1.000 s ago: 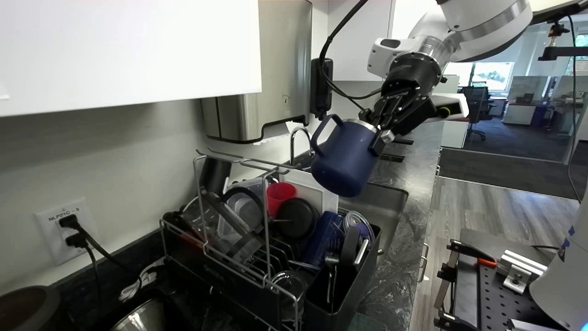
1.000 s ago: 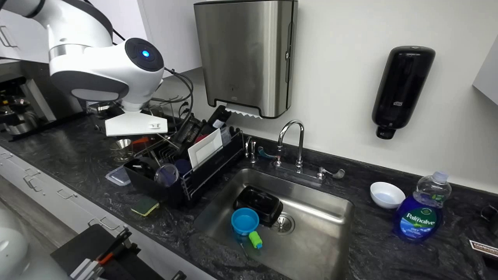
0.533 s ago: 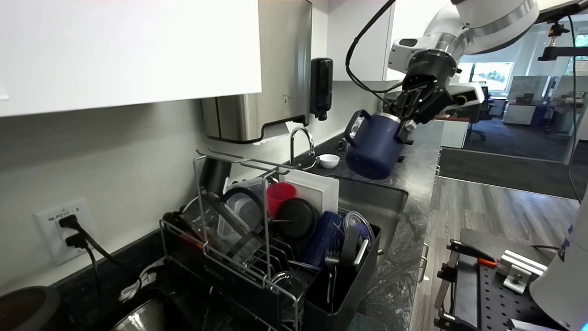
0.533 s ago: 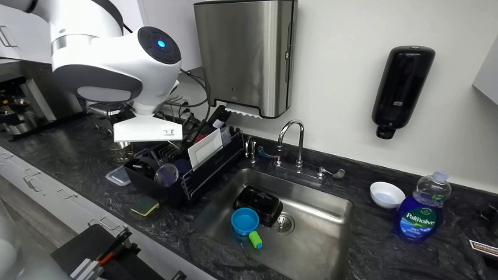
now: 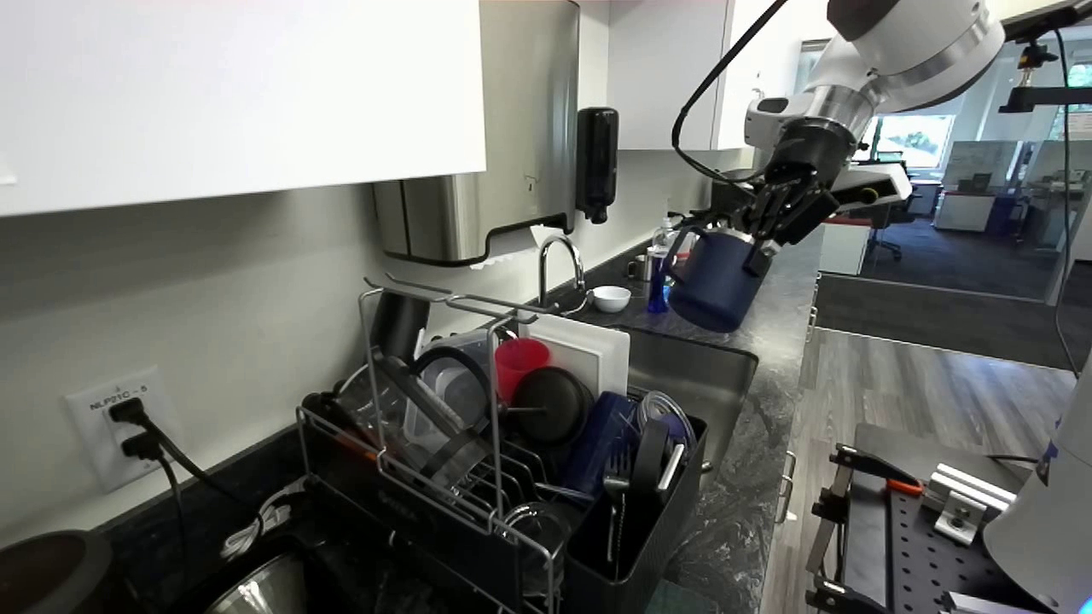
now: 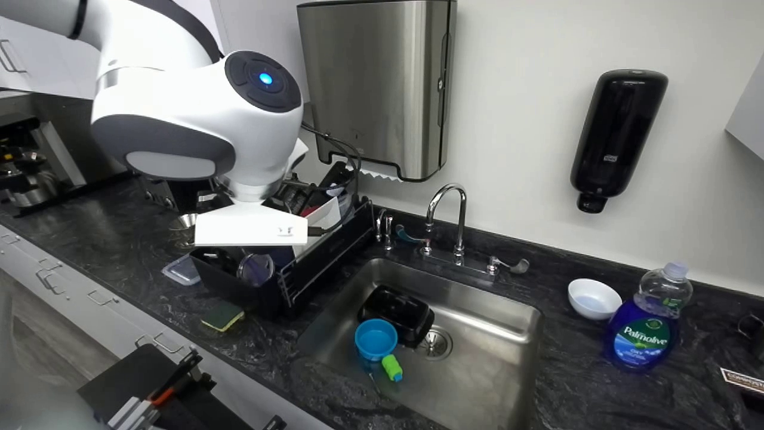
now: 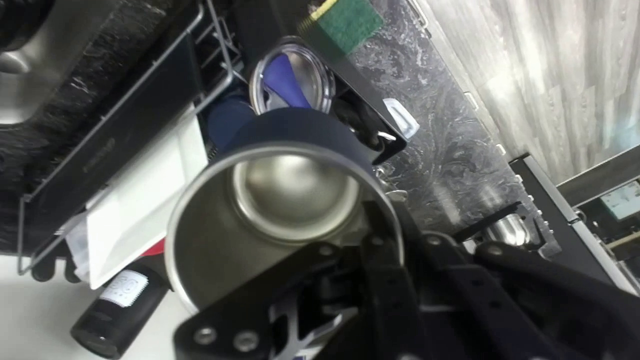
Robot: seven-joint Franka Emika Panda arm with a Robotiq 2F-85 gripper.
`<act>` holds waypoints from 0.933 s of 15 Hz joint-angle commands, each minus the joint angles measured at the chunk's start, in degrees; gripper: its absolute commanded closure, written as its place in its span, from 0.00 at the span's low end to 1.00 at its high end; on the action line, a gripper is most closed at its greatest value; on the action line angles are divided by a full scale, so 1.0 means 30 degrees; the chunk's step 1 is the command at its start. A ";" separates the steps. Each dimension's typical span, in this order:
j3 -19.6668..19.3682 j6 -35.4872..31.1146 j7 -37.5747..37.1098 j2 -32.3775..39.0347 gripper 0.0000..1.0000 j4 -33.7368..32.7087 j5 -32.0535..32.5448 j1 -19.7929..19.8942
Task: Remove the dark blue thermos from the dish rack and place it inside the sink
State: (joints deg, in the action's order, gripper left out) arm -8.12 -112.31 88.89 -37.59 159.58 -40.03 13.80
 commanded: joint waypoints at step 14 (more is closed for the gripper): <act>-0.1232 -0.9291 -0.0187 0.5814 0.98 0.0055 0.0108 0.0103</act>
State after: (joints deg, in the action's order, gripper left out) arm -8.27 -136.01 89.02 -21.48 159.74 -40.19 17.32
